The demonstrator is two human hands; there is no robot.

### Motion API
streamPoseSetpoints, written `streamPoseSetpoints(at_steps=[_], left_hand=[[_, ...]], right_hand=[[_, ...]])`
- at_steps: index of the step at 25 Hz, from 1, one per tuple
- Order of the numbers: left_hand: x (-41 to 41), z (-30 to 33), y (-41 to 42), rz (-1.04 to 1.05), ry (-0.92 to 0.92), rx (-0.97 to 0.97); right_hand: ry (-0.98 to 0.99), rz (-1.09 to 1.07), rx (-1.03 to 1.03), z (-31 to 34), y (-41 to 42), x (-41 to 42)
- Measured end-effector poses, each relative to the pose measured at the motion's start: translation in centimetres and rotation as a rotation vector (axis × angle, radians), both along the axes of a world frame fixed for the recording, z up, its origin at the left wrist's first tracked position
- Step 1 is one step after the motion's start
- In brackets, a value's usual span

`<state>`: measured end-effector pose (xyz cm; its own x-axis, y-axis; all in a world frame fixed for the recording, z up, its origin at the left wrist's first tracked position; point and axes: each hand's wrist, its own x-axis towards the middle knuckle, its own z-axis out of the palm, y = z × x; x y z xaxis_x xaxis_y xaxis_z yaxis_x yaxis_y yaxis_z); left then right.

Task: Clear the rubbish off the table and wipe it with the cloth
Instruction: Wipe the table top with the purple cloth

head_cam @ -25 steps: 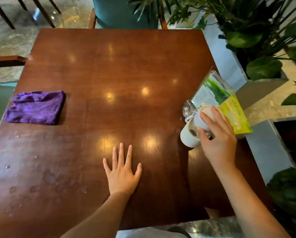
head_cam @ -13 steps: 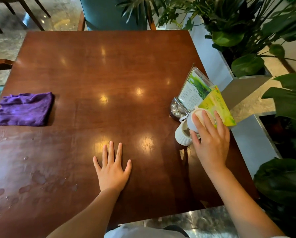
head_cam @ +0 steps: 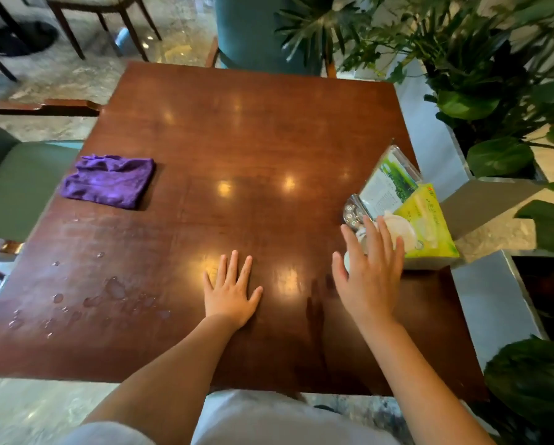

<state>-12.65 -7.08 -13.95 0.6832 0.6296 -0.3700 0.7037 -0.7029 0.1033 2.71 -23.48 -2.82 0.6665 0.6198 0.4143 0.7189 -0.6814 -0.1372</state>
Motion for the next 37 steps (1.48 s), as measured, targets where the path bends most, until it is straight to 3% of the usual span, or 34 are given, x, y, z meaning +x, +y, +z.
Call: streamPoseSetpoints(at_steps=[2,4,10,14,21,27,32,37], left_hand=[[0.3,2.0,0.8,-0.015,0.019,-0.049],[0.3,4.4,2.0,0.040,-0.082,-0.082],[-4.3,9.9,7.4,0.149,-0.309,0.072],[-8.4,10.9,12.6,0.212,-0.317,0.156],[-11.5,8.6,27.1,0.127,-0.280,0.160],[-8.8,4.3,37.3,-0.006,-0.210,0.120],[-7.1,1.6,39.9,-0.049,-0.090,0.054],[-7.3,0.9,39.4,-0.018,-0.281,0.103]], right_hand=[[0.085,0.117,-0.031,0.3,2.2,-1.7],[0.210,0.232,-0.095,0.4,4.4,-2.8],[0.317,0.464,-0.194,0.8,12.6,-5.8],[0.376,0.550,-0.196,1.0,19.8,-8.2],[0.406,0.494,-0.136,-1.3,33.7,-10.9],[0.415,0.430,-0.292,-7.2,42.2,-10.4],[0.452,0.377,-0.359,-11.1,44.7,-10.8],[0.438,0.329,-0.264,-11.3,45.4,-11.5]])
